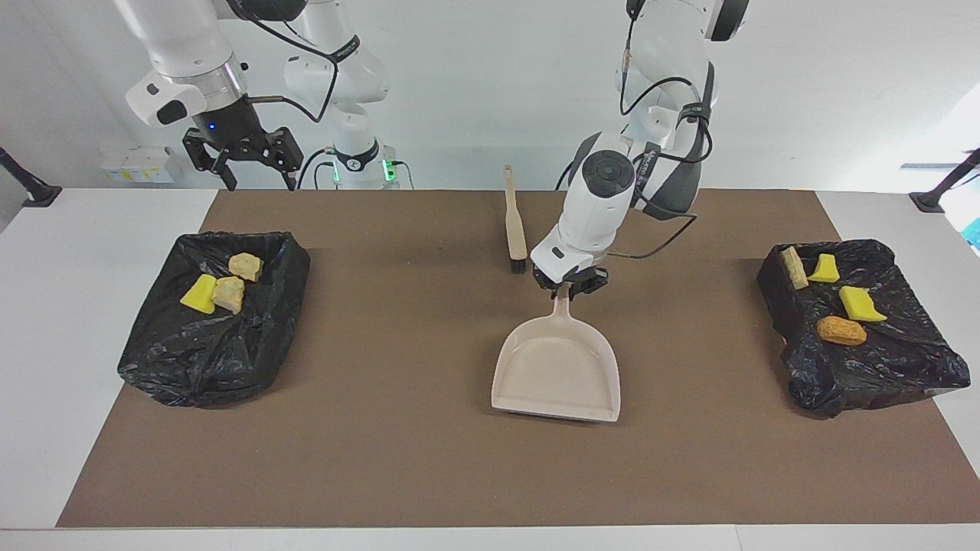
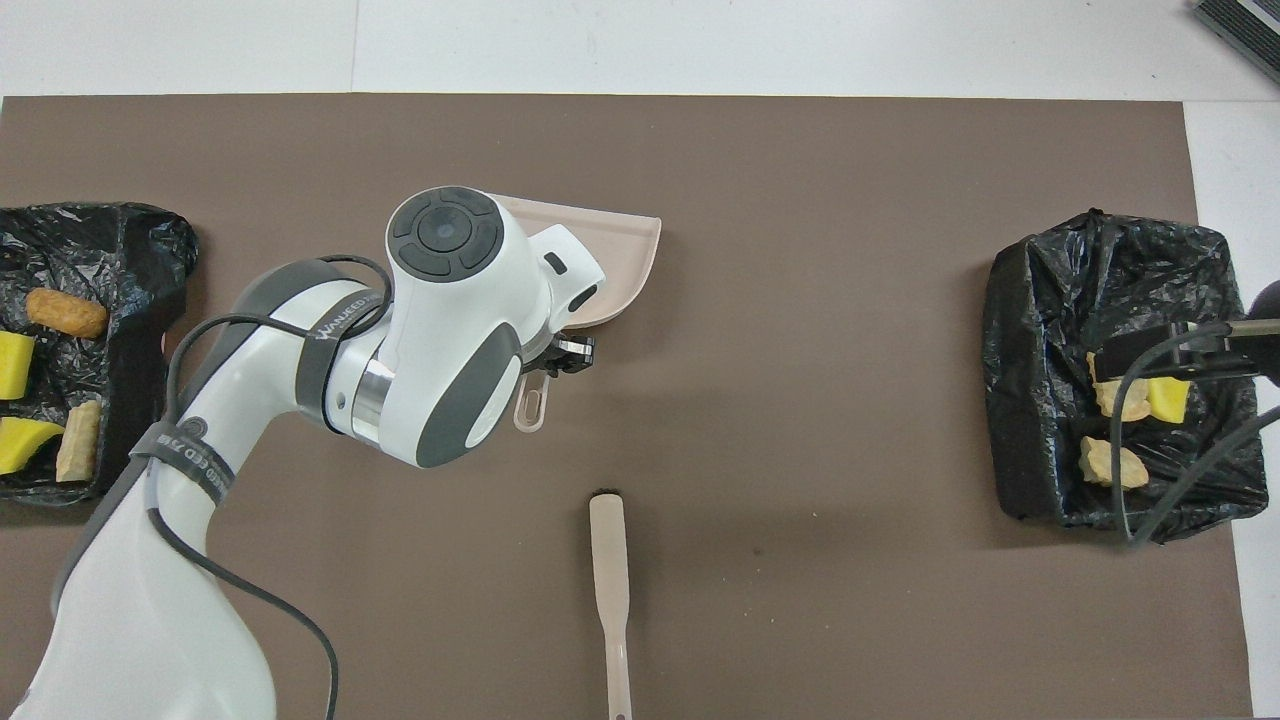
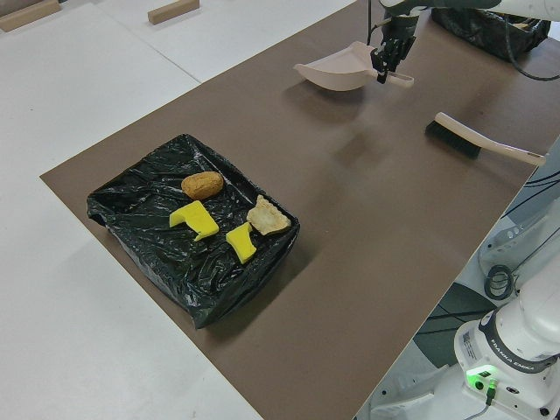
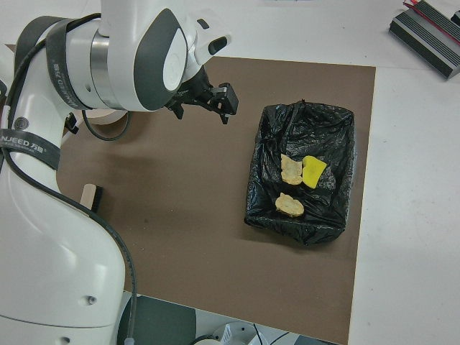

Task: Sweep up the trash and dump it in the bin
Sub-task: 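Lower the dustpan onto the table center with the left gripper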

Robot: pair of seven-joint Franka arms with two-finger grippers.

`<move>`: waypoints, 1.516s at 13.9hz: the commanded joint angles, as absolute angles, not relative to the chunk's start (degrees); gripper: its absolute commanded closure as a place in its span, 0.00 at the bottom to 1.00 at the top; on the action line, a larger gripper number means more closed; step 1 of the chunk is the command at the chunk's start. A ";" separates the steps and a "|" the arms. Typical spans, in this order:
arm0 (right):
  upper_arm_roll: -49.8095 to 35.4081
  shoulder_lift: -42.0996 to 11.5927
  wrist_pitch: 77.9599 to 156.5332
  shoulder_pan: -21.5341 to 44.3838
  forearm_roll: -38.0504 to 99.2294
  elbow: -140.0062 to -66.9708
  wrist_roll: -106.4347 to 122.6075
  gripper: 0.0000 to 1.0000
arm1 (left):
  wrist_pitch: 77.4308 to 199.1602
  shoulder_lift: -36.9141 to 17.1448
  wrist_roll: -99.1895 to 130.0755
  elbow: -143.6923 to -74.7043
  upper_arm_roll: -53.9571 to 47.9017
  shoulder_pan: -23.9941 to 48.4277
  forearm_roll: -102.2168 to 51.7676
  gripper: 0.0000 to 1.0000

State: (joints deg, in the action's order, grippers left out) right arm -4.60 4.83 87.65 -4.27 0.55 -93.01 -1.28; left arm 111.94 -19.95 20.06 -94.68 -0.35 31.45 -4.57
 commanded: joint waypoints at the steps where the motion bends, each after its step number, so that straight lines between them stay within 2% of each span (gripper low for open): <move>1: -4.83 5.98 88.15 -4.75 0.97 -94.31 -2.46 0.00 | 112.41 -23.98 22.93 -89.83 0.62 33.48 -5.27 1.00; 6: -4.83 5.98 88.15 -4.75 0.97 -94.31 -2.46 0.00 | 115.40 -30.66 28.20 -85.01 0.62 36.29 -5.01 1.00; 9: -4.83 5.98 88.15 -4.75 0.97 -94.31 -2.46 0.00 | 115.58 -30.94 28.30 -84.55 0.62 36.47 -4.92 1.00; 10: -4.83 5.98 88.15 -4.75 0.88 -94.31 -2.46 0.00 | 115.58 -30.94 28.21 -84.64 0.62 36.39 -4.92 0.92; 11: -4.83 5.98 88.15 -4.75 0.97 -94.31 -2.46 0.00 | 115.58 -30.94 28.13 -84.64 0.53 36.39 -4.92 0.89; 12: -4.83 5.98 88.15 -4.75 0.97 -94.31 -2.46 0.00 | 115.66 -30.85 27.78 -84.73 0.53 36.30 -4.92 0.65; 13: -4.83 5.98 88.15 -4.75 0.97 -94.31 -2.46 0.00 | 116.71 -30.76 27.25 -84.81 0.61 36.12 -4.57 0.01; 18: -4.83 5.98 88.15 -4.75 0.97 -94.31 -2.46 0.00 | 119.45 -29.54 25.66 -86.13 0.53 35.69 -4.92 0.00; 21: -4.83 5.98 88.15 -4.75 0.97 -94.31 -2.46 0.00 | 118.39 -24.63 25.40 -89.81 0.61 34.02 -5.01 0.00</move>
